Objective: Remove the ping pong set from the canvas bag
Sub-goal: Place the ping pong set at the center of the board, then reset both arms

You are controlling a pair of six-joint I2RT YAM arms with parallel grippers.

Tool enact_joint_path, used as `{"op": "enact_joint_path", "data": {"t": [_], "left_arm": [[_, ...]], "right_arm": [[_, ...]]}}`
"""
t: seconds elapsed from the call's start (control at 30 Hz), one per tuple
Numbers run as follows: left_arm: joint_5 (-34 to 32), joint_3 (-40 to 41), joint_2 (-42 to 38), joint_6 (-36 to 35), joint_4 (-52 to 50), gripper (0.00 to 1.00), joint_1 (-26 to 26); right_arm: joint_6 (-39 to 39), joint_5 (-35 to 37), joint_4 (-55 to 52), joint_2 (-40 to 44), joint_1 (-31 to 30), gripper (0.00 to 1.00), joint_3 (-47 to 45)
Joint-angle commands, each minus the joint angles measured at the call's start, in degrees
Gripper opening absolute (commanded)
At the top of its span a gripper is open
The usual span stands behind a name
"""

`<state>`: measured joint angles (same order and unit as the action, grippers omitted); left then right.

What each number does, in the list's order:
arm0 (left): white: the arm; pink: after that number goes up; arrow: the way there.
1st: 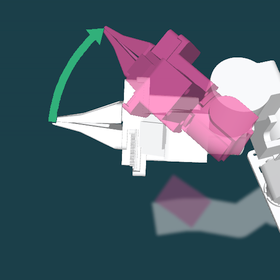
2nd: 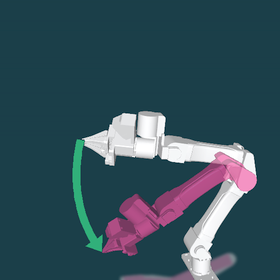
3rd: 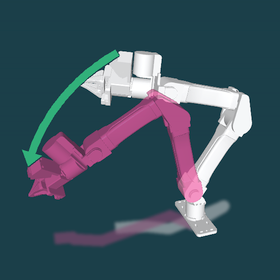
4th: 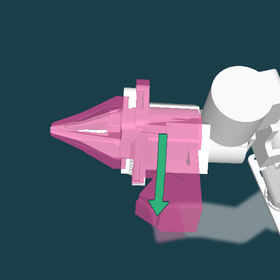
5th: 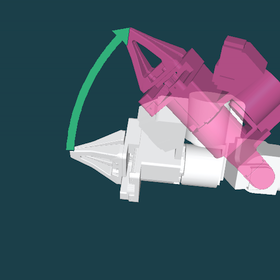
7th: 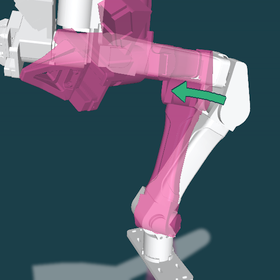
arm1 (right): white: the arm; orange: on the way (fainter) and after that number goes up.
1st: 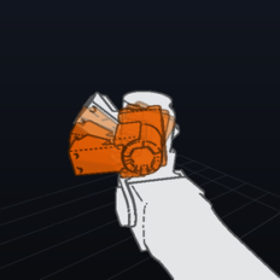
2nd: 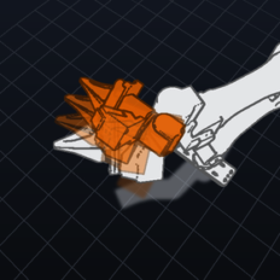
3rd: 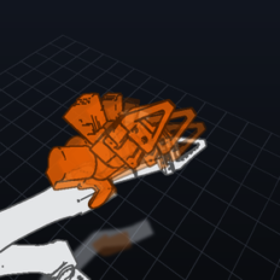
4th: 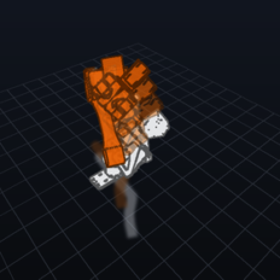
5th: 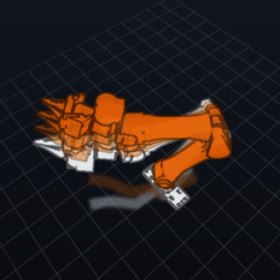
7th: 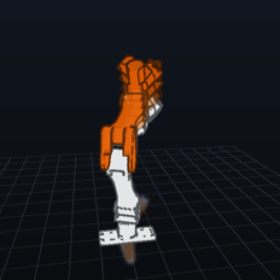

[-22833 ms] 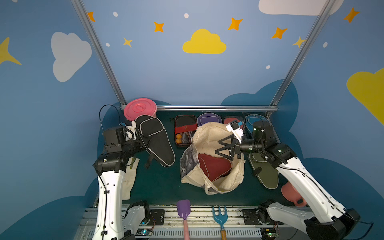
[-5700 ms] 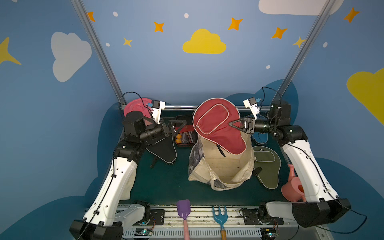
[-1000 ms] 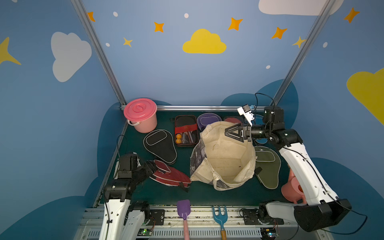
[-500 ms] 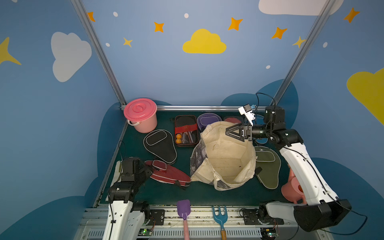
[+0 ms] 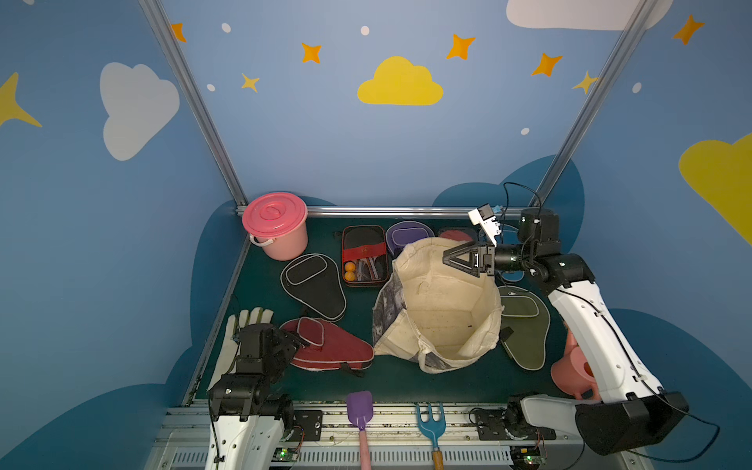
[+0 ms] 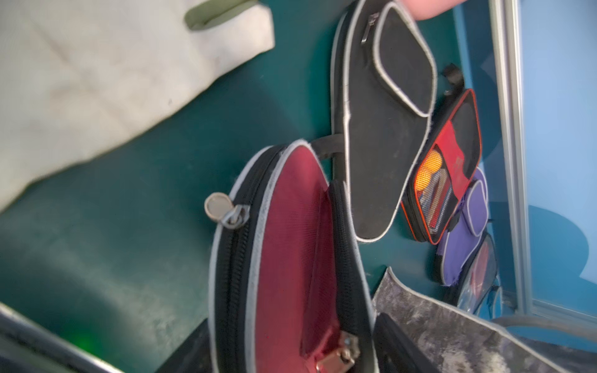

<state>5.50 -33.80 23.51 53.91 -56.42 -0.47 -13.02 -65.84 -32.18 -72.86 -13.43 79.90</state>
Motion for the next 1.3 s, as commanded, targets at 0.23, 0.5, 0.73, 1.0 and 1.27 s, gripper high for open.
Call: {"op": "enact_joint_path", "data": {"t": [0.23, 0.5, 0.73, 1.0, 1.27], "left_arm": [[-4.0, -1.7, -3.0, 4.0, -9.4, 0.86, -0.7], [-5.4, -7.3, 2.3, -3.3, -8.1, 1.00, -1.2], [-16.6, -23.4, 17.6, -24.3, 3.8, 1.00, -5.9], [-14.9, -8.4, 21.1, -39.3, 46.0, 1.00, -7.2], [-20.1, 6.3, 24.6, -48.5, 65.0, 1.00, -7.1]], "right_arm": [[-0.2, 0.0, 1.2, 1.9, 2.0, 0.83, -2.7], [1.3, 3.4, -1.5, 3.3, 3.7, 0.84, -1.3], [-0.6, 11.9, -0.9, 6.4, 13.9, 0.91, 1.1], [1.3, 42.3, 10.7, 12.1, 25.4, 0.93, -11.7], [11.5, 58.4, 43.7, 19.4, 20.0, 0.93, -45.2]]}}
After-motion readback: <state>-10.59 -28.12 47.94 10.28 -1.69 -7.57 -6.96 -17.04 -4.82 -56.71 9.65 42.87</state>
